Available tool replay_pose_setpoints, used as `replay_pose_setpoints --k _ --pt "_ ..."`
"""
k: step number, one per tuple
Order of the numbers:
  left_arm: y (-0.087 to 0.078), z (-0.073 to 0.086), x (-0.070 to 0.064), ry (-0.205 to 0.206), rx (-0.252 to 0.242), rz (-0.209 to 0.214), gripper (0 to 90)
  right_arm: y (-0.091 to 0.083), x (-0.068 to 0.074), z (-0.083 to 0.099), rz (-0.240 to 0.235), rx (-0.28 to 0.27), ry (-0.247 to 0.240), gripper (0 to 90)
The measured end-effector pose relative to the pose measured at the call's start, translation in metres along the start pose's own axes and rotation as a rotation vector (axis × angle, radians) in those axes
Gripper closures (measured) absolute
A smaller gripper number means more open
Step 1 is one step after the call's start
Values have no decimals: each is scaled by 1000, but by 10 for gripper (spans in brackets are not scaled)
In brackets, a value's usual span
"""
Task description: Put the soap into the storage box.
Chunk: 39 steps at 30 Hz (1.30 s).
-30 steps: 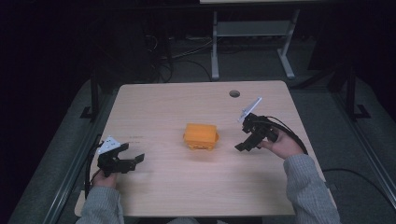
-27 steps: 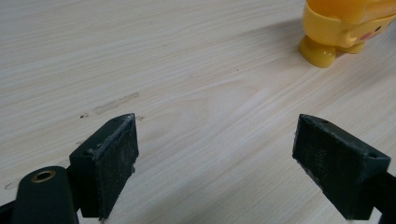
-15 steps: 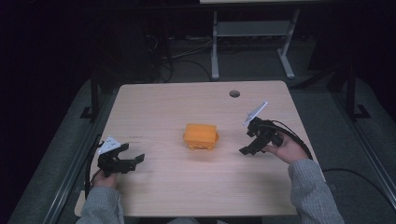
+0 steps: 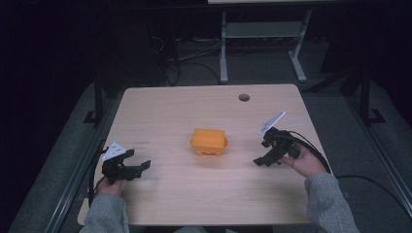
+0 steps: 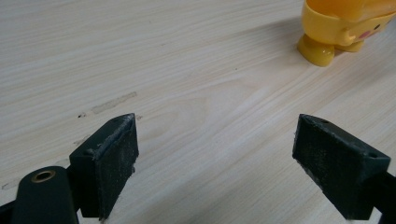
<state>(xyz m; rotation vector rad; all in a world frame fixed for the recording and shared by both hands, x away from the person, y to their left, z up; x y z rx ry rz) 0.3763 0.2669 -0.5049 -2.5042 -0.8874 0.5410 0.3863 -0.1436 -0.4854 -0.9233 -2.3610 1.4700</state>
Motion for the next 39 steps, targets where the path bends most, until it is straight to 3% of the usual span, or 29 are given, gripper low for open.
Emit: replay_pose_setpoints --k 27,39 --pt "2 1 -2 10 8 2 138 -5 8 44 5 -28 79 176" --pt "3 2 -3 9 10 3 138 -6 18 73 8 -51 135 175"
Point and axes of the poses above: each handheld gripper's, and its own axes: y roughly forward along the jaws, z roughly out of its underside, x roughly to its left, the point moved 10 cm from there along y, roughly forward along the jaws, and after that the axes turned 15 degrees about z, right-handed, at the moved point
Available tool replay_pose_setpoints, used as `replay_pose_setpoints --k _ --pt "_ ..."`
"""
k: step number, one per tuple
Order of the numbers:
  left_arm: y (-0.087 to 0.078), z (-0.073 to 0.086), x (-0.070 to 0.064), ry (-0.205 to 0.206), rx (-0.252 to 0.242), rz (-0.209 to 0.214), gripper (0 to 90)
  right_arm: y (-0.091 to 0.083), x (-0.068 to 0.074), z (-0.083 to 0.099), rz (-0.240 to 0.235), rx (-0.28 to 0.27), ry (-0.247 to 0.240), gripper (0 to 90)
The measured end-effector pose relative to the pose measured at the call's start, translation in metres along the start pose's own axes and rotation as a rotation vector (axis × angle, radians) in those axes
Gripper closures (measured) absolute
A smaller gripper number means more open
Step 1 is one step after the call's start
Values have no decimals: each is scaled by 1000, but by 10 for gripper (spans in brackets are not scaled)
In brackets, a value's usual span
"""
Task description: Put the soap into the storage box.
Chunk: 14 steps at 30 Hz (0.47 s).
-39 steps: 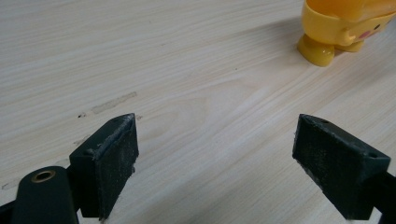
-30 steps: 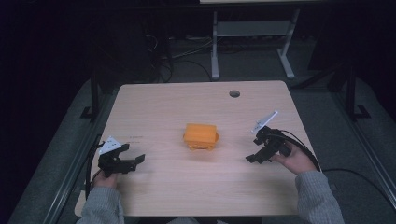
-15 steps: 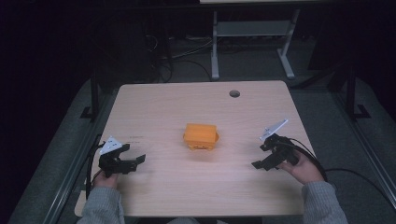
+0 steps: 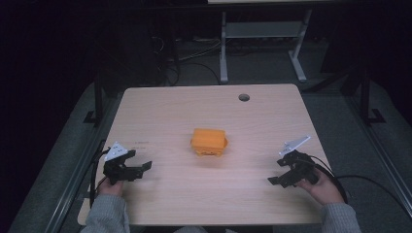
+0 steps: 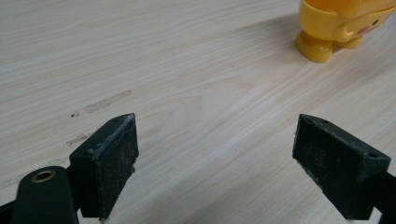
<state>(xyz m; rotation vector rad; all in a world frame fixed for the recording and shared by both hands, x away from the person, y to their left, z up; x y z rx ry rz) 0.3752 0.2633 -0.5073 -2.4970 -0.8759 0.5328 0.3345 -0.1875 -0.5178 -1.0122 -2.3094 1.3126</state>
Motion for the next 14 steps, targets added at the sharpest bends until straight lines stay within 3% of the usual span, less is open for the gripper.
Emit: replay_pose_setpoints --k 5,11,14 --pt "1 0 -1 2 0 2 138 -1 6 10 9 -14 19 174" --pt "2 -1 -1 3 -2 2 138 -6 17 24 32 -62 87 152" --pt "2 -1 0 7 -4 -1 138 -9 23 28 59 -77 89 140"
Point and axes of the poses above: each handheld gripper's, and its own axes: y roughly forward along the jaws, z roughly out of its underside, x roughly to its left, the point moved 10 cm from there along y, roughly forward along the jaws, and after that the axes turned 15 degrees about z, right-handed, at the moved point
